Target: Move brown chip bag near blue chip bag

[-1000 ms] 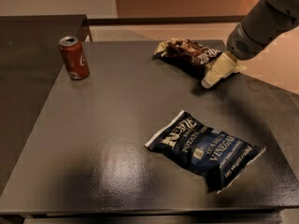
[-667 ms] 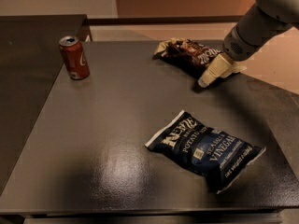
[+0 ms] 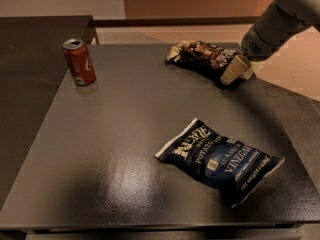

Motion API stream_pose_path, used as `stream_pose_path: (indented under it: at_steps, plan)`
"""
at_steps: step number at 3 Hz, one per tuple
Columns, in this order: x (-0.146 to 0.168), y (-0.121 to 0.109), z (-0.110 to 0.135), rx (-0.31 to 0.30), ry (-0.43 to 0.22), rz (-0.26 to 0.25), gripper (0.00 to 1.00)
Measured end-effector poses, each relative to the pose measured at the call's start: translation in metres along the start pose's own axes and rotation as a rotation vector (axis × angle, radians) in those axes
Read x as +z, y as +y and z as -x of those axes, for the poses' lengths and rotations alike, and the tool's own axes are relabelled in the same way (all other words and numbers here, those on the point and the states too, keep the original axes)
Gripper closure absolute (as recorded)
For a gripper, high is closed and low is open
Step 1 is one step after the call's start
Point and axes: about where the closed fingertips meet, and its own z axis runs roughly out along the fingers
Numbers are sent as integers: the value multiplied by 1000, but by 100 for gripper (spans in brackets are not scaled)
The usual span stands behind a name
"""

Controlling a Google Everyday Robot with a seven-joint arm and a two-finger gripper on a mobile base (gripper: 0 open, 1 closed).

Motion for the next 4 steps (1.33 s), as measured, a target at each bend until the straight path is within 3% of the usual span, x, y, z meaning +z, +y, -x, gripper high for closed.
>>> stream_pose_path:
  at_steps: [2, 3, 4]
  plan:
    - [-28, 9, -5, -36, 25, 4, 82]
    - [-48, 25, -4, -90, 37, 6, 100]
    - [-71, 57, 4, -158, 41, 48, 100]
